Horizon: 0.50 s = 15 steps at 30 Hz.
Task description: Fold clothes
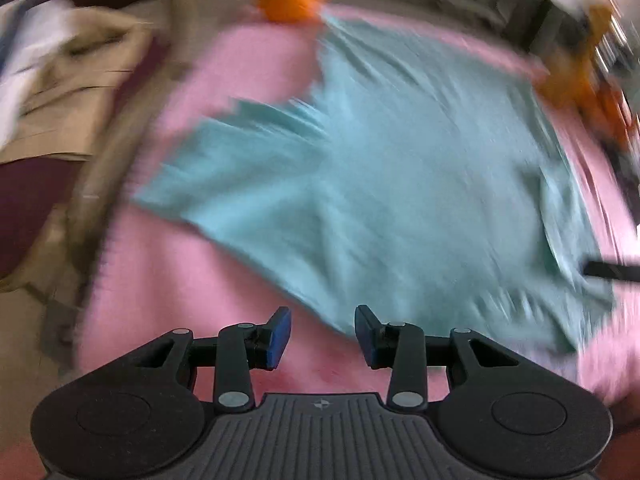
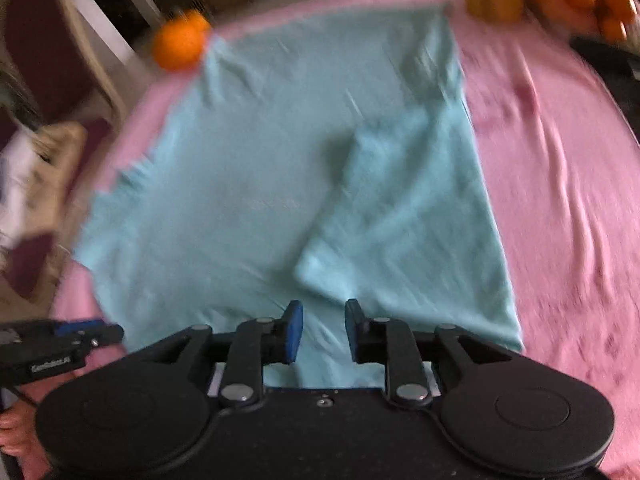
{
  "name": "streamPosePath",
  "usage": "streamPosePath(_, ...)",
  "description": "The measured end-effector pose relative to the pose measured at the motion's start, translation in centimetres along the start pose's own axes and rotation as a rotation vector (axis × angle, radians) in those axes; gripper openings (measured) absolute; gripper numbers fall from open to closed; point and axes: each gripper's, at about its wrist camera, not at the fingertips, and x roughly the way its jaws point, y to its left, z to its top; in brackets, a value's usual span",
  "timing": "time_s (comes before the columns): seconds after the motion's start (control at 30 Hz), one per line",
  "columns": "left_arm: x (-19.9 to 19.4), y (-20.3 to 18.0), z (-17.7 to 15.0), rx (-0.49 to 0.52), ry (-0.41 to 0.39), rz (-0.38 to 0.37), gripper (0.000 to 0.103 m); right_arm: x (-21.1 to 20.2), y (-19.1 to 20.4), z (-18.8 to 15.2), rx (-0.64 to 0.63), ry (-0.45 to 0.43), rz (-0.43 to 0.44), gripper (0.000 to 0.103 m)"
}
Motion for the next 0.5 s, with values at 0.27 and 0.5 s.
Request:
streamPosePath(0.27, 2.3, 9.4, 4.4, -0.450, 0.013, -0.095, 0.037, -0.4, -1.8, 1.7, 0.265, -0.089, 0.276, 0.035)
streamPosePath(0.5, 4.6, 10.3, 5.8, -0.504, 0.011, 0.039, 0.034, -0.1, -1.5, 1.5, 0.285, -0.130, 0.303, 0.041)
